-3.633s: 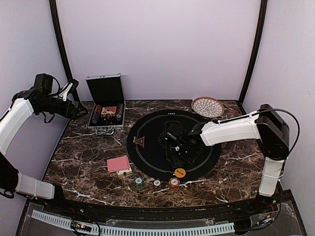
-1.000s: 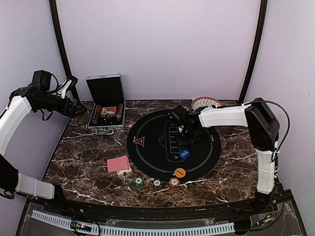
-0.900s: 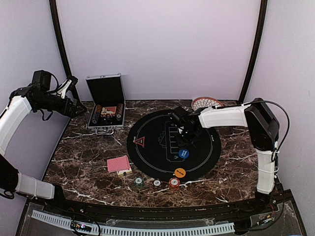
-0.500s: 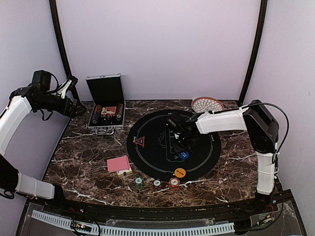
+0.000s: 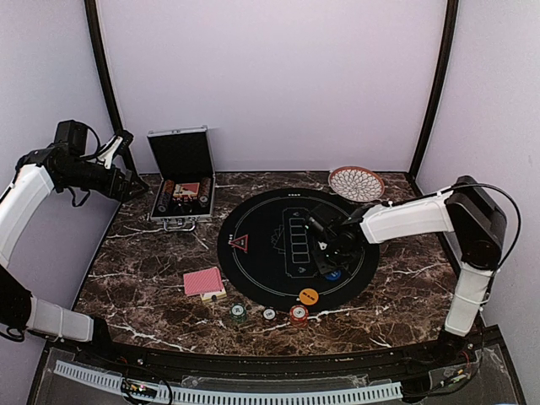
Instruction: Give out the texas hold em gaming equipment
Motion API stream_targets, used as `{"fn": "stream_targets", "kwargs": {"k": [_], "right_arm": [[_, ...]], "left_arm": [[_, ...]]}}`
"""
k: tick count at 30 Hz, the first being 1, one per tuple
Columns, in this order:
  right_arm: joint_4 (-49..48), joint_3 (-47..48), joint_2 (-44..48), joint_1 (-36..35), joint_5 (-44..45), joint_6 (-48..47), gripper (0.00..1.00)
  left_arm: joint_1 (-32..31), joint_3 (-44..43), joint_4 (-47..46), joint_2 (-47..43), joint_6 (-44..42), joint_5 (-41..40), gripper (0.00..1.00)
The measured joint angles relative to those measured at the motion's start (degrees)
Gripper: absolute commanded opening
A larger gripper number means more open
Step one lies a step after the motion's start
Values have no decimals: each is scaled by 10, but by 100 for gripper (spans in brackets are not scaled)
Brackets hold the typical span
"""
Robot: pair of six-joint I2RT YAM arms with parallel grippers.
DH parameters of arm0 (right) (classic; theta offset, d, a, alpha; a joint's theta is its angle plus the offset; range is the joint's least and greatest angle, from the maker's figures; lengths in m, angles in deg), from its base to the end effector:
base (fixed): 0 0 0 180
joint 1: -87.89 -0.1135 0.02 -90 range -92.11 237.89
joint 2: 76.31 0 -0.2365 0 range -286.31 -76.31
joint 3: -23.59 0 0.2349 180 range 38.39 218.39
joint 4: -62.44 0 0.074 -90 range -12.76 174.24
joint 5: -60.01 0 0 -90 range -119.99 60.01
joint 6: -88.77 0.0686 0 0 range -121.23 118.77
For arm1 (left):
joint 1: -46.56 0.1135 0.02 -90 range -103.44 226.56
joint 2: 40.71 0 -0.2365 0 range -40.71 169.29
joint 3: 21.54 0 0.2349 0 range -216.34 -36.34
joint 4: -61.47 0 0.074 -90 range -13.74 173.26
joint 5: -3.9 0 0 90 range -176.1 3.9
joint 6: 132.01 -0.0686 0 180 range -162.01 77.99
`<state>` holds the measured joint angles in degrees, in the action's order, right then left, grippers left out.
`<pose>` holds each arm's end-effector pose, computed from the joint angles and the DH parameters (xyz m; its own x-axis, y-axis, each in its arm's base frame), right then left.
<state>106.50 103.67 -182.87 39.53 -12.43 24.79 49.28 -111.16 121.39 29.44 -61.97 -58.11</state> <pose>0.2441 0.2434 0.1040 -0.8463 -0.3224 -0.4242 -0.3054 0.9459 -0.1095 0.2648 -0.0197 0.3269 -0.5017 0.2779 -0.8192 0.5171 0.8555 -0.0264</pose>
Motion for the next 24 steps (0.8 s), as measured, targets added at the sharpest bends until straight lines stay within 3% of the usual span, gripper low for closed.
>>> {"fn": "stream_targets", "kwargs": {"k": [3,8,12,24], "right_arm": [[8,-27,24,0,5,1,38],[53,-51,60,-1,2,5,58],[79,-47,80,-13,-25,19,66],[86,0,67,-82,-137,99,74]], "left_arm": [[0,-1,1,0,0,0,99],[0,-2,6,0,0,0,99],[0,-2,9,0,-3,0,99],[0,-13,14,0,-9,0,99]]}}
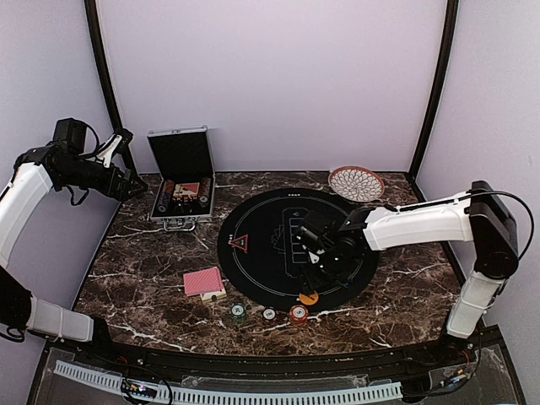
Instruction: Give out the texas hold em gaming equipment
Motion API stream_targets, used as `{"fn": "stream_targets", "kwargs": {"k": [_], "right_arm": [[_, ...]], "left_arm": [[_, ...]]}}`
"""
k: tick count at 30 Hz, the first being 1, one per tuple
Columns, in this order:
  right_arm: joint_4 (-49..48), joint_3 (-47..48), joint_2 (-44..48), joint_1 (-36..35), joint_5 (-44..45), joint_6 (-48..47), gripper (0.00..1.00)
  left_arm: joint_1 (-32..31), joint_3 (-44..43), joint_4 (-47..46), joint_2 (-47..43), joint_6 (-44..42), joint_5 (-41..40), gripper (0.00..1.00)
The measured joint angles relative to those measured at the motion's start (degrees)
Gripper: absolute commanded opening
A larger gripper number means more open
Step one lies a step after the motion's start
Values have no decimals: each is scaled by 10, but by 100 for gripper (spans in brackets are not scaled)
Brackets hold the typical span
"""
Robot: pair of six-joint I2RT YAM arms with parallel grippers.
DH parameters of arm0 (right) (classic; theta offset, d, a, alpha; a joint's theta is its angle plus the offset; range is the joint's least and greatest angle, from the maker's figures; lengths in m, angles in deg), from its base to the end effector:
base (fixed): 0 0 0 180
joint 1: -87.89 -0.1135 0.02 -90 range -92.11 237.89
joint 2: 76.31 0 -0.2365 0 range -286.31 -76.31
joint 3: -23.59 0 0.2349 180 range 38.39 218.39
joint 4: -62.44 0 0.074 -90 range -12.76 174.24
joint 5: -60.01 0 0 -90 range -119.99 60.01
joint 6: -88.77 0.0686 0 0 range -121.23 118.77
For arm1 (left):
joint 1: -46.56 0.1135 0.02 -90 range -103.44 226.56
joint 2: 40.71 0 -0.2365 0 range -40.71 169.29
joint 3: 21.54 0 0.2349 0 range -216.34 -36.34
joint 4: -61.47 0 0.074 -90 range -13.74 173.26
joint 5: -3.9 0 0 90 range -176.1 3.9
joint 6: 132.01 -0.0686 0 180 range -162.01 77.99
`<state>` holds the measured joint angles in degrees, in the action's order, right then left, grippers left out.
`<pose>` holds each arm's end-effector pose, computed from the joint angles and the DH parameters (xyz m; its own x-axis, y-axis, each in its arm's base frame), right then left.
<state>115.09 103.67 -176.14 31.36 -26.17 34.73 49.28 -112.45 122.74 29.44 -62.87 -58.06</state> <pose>0.1828 0.2682 0.1314 -0.9077 -0.3106 -0.2820 -0.3560 0.9259 0.1262 0.2629 -0.0198 0.3318 -0.4941 0.2912 -0.8192 0.5255 0.8507 -0.0146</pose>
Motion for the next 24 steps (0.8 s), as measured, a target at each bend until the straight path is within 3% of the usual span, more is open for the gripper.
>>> {"fn": "stream_targets", "kwargs": {"k": [14,24], "right_arm": [[21,26,-57,-31,-5,42,72],[48,47,-77,-34,14,48,53]], "left_arm": [[0,-4,0,0,-6,0,99],[0,-7,0,0,-6,0,99]]}}
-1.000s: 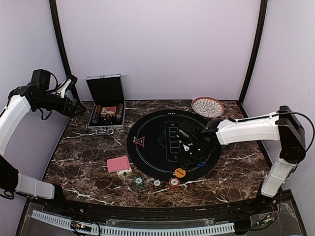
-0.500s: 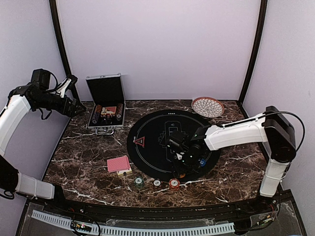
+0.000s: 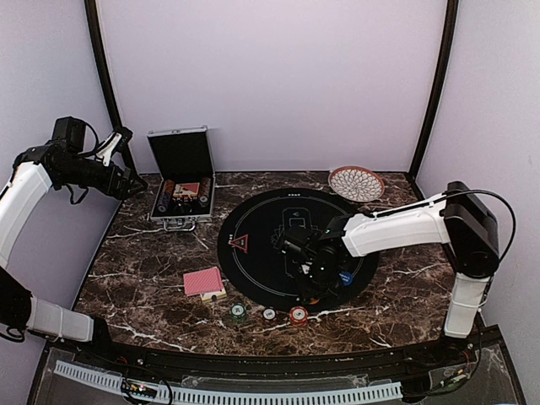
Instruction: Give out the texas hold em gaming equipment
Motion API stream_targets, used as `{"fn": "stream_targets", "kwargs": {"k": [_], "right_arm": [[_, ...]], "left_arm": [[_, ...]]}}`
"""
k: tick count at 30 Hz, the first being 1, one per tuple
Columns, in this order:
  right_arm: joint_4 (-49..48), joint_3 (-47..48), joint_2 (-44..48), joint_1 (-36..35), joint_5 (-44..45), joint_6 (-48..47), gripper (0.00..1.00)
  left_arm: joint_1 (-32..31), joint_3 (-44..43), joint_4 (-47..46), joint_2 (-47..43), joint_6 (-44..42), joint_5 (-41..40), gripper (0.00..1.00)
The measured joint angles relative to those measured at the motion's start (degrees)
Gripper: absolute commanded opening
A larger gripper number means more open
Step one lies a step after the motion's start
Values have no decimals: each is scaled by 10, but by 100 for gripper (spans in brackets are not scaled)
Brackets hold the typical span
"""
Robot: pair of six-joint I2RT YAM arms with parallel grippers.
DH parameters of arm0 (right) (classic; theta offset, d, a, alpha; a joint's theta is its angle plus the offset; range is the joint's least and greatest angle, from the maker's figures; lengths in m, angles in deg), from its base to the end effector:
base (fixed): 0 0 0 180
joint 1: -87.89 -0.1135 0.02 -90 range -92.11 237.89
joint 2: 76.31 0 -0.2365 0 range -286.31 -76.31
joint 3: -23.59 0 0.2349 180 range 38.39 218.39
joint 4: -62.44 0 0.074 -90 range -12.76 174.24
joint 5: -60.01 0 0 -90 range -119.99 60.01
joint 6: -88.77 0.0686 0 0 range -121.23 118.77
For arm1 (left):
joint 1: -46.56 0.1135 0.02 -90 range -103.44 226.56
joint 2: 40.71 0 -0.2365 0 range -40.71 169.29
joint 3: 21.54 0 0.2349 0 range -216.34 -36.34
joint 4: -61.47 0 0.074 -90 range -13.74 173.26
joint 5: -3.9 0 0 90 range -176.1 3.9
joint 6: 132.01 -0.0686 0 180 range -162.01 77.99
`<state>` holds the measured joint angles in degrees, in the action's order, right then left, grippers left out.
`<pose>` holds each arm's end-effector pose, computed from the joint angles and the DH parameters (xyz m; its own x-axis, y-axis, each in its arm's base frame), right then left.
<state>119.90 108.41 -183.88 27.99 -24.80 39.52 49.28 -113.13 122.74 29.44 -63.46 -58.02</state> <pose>0.1720 0.2843 0.1079 -0.9318 -0.3112 -0.1870 -0.3243 0.9450 0.0435 0.2629 -0.0198 0.3356 -0.4787 0.3003 -0.8250 0.5311 0.8473 0.0002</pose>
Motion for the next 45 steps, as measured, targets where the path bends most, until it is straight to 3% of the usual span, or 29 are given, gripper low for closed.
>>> {"fn": "stream_targets", "kwargs": {"k": [18,27,45], "right_arm": [[72,83,-56,13,16,-43,49],[33,166,-114,76,66,-83,51],[-10,448,-303,200,131,-157,53]], "left_arm": [[0,0,0,0,0,0,99],[0,0,0,0,0,0,99],[0,-1,0,4,0,0,99]]}}
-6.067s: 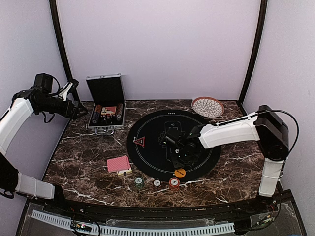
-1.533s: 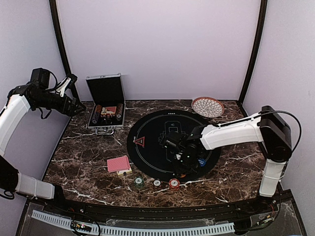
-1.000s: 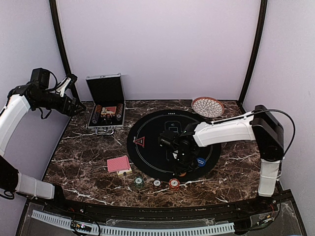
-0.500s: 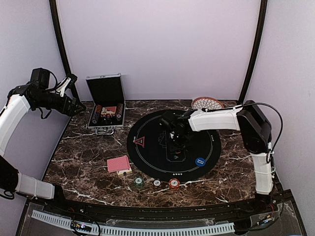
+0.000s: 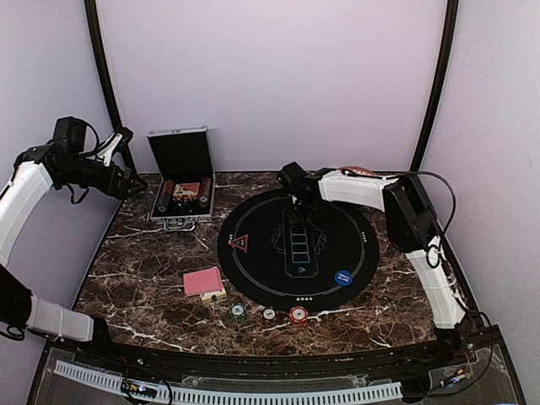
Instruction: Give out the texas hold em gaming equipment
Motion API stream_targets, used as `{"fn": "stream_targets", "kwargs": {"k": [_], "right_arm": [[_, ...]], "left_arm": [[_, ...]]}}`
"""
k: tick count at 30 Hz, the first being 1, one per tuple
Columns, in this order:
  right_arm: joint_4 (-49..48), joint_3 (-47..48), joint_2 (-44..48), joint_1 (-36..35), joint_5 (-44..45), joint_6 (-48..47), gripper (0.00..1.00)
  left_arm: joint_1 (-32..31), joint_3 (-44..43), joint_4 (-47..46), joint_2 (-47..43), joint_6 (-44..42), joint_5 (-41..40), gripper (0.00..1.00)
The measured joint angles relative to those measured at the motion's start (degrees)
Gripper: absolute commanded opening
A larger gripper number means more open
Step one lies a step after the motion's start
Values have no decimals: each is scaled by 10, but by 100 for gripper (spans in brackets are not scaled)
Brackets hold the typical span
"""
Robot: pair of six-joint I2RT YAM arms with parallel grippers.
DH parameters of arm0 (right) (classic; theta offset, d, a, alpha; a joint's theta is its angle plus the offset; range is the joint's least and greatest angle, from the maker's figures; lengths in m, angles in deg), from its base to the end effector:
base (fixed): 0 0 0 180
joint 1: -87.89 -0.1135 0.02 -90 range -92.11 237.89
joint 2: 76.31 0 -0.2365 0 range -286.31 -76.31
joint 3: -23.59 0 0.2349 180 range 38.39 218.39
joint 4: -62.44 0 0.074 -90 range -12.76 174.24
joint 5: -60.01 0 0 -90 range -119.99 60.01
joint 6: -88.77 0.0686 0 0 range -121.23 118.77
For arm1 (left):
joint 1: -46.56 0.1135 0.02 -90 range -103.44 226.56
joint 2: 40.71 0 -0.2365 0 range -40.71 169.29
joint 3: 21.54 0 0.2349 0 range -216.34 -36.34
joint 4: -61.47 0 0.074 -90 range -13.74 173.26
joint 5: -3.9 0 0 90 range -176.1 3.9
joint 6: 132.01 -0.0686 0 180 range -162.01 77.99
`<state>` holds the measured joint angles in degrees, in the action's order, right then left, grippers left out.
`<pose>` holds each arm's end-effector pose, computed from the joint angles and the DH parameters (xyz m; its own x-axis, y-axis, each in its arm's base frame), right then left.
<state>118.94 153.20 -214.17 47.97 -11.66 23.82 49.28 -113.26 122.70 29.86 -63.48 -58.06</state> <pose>0.3875 0.2961 0.1126 -0.8428 -0.1811 -0.5069 -0.1649 0.9833 -0.0771 0.2646 -0.0197 0.3347 -0.4823 0.3005 -0.8228 0.5308 0.8475 -0.0016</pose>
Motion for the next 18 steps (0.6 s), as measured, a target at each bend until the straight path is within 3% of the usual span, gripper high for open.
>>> {"fn": "stream_targets", "kwargs": {"k": [9,18], "right_arm": [[0,120,-74,56,-28,-21,58],[-6,169,-104,71,-57,-32,60]], "left_arm": [[0,-2,0,17,0,3,99],[0,-2,0,27,0,8,99]]}}
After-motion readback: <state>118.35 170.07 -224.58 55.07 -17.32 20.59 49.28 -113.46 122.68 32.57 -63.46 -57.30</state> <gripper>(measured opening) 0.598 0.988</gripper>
